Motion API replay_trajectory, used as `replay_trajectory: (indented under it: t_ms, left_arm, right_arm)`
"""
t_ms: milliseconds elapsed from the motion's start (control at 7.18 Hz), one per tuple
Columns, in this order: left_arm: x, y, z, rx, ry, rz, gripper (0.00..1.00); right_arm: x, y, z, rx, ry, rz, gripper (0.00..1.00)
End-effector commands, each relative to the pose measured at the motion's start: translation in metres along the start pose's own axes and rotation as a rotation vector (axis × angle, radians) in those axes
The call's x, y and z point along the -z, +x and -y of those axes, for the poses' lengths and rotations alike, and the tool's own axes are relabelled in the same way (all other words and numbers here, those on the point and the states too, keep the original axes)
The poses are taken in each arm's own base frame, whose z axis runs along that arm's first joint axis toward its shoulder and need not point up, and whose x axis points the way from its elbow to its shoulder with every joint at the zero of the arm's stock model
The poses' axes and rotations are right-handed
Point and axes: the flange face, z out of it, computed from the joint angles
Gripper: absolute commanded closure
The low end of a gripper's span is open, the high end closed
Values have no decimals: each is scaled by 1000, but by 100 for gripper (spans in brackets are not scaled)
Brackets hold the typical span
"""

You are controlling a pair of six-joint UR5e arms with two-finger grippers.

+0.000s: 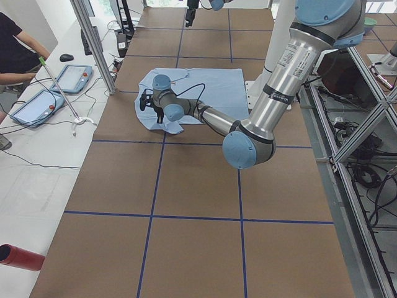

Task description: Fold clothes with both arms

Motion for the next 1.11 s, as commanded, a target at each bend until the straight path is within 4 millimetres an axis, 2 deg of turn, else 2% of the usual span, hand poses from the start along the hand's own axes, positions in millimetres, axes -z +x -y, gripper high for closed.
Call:
replay_trajectory:
  t_ms: [0,139,279,418,557,697,836,975]
  left_arm:
    - [-20,82,-16,98,-49,-19,100]
    - [-38,110,7,118,-41,-13,100]
    - [-53,118,19,138,-16,-17,100]
    - [-63,146,31,146,1,-26,100]
    - [-81,154,28,131,10,-37,86]
    - [-83,164,17,147,4,-62,12]
    - [-54,182,1,136,11,-135,1]
    - [-22,172,-43,150,-3,-208,1]
  right_arm:
    - [-1,5,0,-7,-3,-7,0]
    - [-1,6,-1,-7,-3,-7,0]
    - [0,3,-1,-4,-7,-2,0]
    - [2,1,-2,-3,-6,1,0]
    - [2,2,-3,-4,-7,0,0]
    - [3,2,-3,-4,-5,1,0]
    - [1,-4,-2,-12,2,2,0]
    - [-11,-9,-11,-6,-18,-3,0]
